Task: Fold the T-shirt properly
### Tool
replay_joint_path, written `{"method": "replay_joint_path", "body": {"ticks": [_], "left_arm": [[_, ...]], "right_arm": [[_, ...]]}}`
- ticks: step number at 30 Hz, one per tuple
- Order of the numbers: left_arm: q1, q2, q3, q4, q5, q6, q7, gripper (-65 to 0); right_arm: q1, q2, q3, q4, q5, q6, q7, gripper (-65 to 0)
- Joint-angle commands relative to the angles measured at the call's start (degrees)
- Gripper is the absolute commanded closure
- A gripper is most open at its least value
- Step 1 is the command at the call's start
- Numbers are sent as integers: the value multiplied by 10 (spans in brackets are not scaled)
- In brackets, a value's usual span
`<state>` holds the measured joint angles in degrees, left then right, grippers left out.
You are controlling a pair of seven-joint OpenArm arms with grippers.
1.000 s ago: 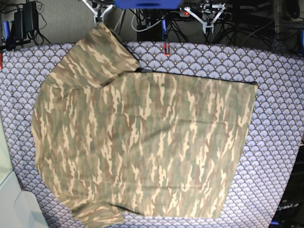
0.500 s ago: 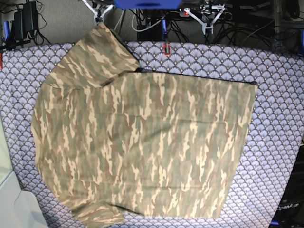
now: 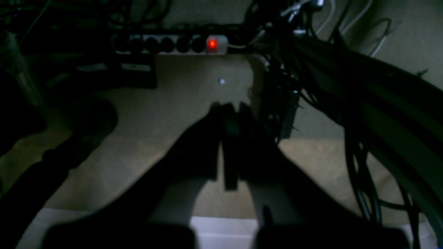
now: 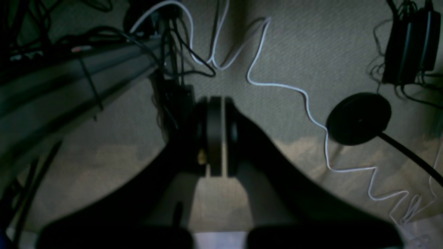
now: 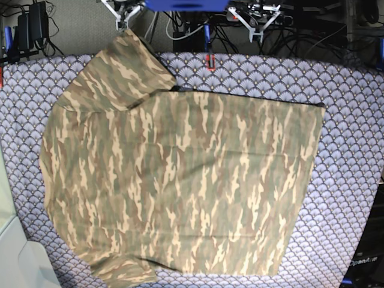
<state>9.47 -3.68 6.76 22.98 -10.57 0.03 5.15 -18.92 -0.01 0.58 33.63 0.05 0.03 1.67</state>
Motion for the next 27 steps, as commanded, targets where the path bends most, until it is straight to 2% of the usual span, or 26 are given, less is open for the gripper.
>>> {"method": "replay_joint_path", "body": {"ticks": [1,8,16,21,27], "left_arm": [[14,-1,0,21,-1,1,-4,-3],[95,-12,-2,171,-4,2,-4,-3],[152,-32,-6,276,-5,3,-3,-3],[197,-39,-53,352,-4,3,0,-3],[234,-44,-59,406,1,3,-1,-3]], "right_arm": [[-8,1,1,11,3,5,5,0],[-50,1,1,76,3,5,5,0],[-111,-3,1,194,3,5,4,0],[-142,-4,1,248,3,6,4,0],[-174,-4,1,308,3,6,4,0]]}}
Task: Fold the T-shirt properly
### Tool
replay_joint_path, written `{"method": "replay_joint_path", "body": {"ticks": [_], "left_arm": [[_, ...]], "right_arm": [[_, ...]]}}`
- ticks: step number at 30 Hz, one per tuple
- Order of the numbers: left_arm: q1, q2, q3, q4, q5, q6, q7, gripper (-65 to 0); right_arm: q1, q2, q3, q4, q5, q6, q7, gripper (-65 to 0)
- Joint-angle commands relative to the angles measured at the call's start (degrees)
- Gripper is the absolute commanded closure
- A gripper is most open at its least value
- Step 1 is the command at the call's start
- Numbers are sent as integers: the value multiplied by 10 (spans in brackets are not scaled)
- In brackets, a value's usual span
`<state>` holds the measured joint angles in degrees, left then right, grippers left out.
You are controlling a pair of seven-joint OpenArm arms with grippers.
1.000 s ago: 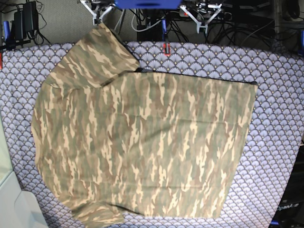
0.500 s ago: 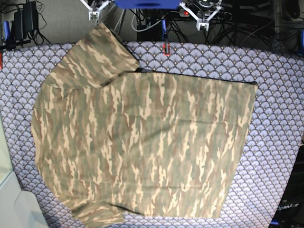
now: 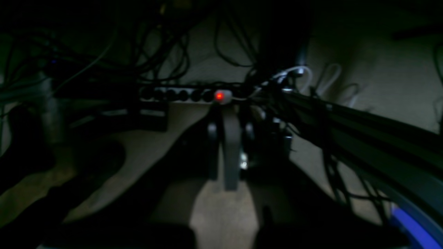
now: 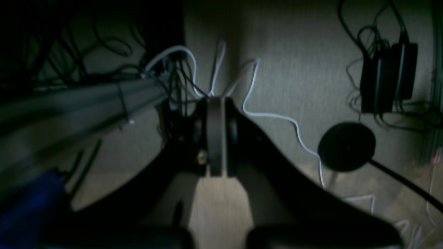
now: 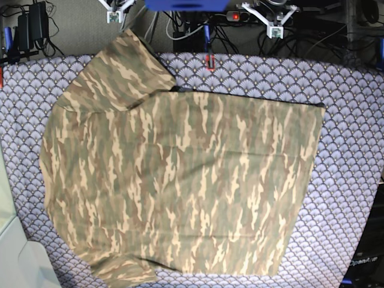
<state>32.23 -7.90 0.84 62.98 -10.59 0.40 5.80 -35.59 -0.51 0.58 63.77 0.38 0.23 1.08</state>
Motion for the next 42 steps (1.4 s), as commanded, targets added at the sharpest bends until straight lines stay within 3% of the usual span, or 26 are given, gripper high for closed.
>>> {"method": "replay_joint_path", "body": {"ticks": [1,10,16,25,35,42], "left_arm": [[11,-3,0,12,1,-1,-8,-3],[65,-10,0,120,1,-1,-8,-3],[106,-26,-1,208,1,-1,-8,-3],[149,-23,-41,322,1,-1,-6,-3],[169,-21,-103,451,1,-1,0,-3],[136,-20,-146,496,-4,-2,127,-4]], "right_arm": [[-12,1,1,16,0,4,11,0],[-64,22,-4,110,83,5,32,0],[-105,34,-4,193,84,5,33,0],[-160,35,-1,339,84,5,27,0],[-147,62,1,494,84,5,-99,0],[-126,61,1,501,84,5,-141,-1]]}}
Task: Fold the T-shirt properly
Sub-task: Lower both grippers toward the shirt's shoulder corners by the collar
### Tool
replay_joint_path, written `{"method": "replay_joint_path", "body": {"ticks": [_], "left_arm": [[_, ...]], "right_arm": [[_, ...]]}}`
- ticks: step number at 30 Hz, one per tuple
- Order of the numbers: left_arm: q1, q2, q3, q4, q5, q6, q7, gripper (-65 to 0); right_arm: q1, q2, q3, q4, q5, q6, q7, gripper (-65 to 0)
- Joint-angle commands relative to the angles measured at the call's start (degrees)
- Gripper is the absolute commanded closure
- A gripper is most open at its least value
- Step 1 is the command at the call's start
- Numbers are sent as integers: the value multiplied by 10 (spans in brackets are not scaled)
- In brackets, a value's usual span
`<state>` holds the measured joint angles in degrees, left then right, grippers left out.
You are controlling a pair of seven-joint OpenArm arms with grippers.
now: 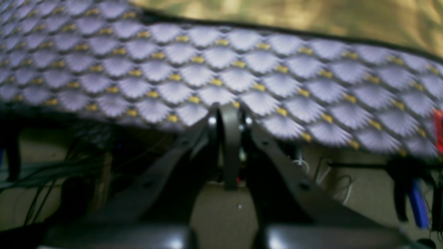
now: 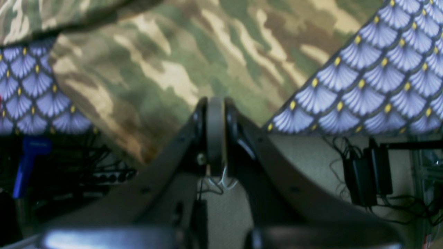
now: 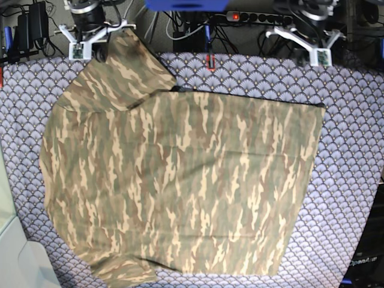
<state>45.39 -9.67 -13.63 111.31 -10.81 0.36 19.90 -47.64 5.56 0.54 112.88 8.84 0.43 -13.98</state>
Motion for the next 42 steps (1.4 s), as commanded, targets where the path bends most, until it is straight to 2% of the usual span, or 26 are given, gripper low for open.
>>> {"method": "replay_joint_path", "body": {"ticks": [1,4,7,9,10,13,18,20,22,26,31,33,37,42], "left_arm": [[0,-2,-3,14,-2,-1,-3,-4],[-1,-2,-9,15,-2,-1,8,-5],[-1,-2,-9,16,-2,-6,8,-12],[-1,-2,-9,20,-2,-6,11,-56],[-1,-2,-9,21,-2,-6,11,-98],[0,0,-8,24,-3,-5,7,-217],[-2,22,-10,28,-3,-2,11,-225],[-13,23,-10,26,-3,-2,12,-225],[-16,27,-10,24,-3,-5,12,-225],[-38,14,-10,22,-3,-7,12,-227],[-83,-19,-9,6,-3,-7,16,-229],[-111,-35,-8,-18,-3,-7,41,-229],[-169,-56,-9,-56,-3,-8,102,-229],[-177,-71,-10,-59,-36,-8,111,-229]], "right_arm": [[-5,-1,1,11,-1,3,9,-2],[-5,-1,1,11,-1,3,9,-40],[-5,1,0,12,0,9,10,-128],[-4,1,7,12,13,48,10,-181],[-4,1,21,12,33,74,10,-196],[-4,0,63,12,97,132,5,-203],[-4,11,107,10,141,195,-9,-204],[9,16,116,8,150,227,-39,-204],[32,16,135,6,160,251,-92,-206],[79,2,159,6,160,258,-168,-206],[124,-20,196,6,159,258,-219,-206],[142,-22,201,3,159,259,-244,-206],[171,-23,212,-15,159,259,-269,-206],[192,-19,235,-64,159,259,-268,-207]]}}
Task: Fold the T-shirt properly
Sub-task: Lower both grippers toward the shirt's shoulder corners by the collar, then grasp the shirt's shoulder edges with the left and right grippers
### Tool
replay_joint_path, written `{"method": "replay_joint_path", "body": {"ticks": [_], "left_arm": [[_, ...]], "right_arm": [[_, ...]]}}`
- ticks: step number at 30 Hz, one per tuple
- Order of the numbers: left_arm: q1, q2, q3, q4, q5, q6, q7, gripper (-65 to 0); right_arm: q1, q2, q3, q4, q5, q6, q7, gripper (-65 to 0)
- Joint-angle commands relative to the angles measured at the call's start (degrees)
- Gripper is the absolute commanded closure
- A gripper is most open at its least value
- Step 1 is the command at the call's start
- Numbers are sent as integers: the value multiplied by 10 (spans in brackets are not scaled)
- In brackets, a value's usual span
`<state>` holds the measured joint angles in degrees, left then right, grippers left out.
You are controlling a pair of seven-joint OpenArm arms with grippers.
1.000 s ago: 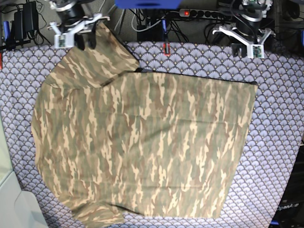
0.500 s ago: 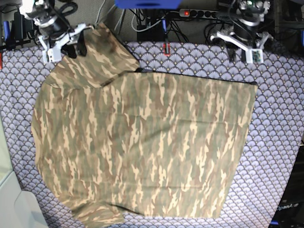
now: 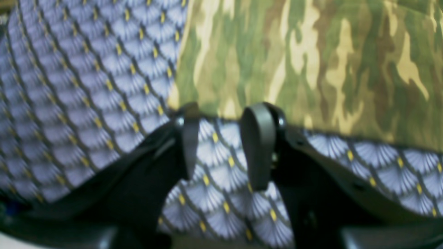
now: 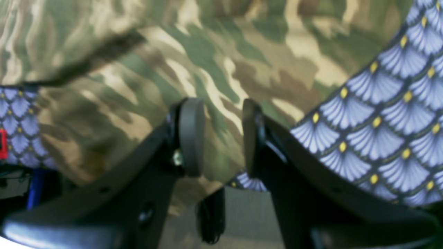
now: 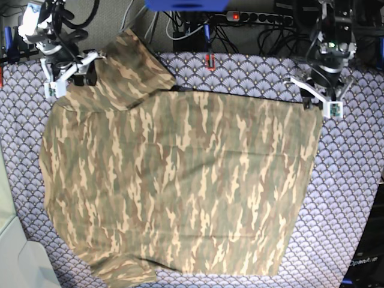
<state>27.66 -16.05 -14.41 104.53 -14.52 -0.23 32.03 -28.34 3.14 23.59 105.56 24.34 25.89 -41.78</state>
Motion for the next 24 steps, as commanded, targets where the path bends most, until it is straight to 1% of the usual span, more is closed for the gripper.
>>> {"method": "replay_joint_path", "body": {"ticks": [1,2,4,5,8,11,19,20,22,24], "left_arm": [[0,-11,-2,8,-13,-2,-8,-229],[1,-12,-2,8,-29,-2,-8,-229],[3,-11,-2,10,-52,-2,-8,-229],[9,-10,-2,8,-57,-2,-8,-229],[24,-8,-2,12,-57,-1,-11,-229],[24,-7,-2,11,-58,2,-8,-229],[35,-7,-3,10,-58,4,-11,-229],[35,-7,-3,10,-58,4,-11,-229],[35,-7,-3,9,-58,4,-11,-229],[36,-7,-3,9,-58,4,-11,-229]], "right_arm": [[5,6,10,-4,4,4,10,-207],[10,13,16,-16,4,7,10,-207],[17,27,22,-35,4,34,10,-207],[18,28,31,-44,4,50,10,-207],[26,29,63,-61,2,79,7,-207],[29,30,72,-76,1,84,7,-207],[26,27,70,-103,1,86,10,-207],[26,26,69,-103,1,91,8,-207],[25,24,70,-103,2,118,6,-207],[24,13,72,-103,1,138,5,-207]]}}
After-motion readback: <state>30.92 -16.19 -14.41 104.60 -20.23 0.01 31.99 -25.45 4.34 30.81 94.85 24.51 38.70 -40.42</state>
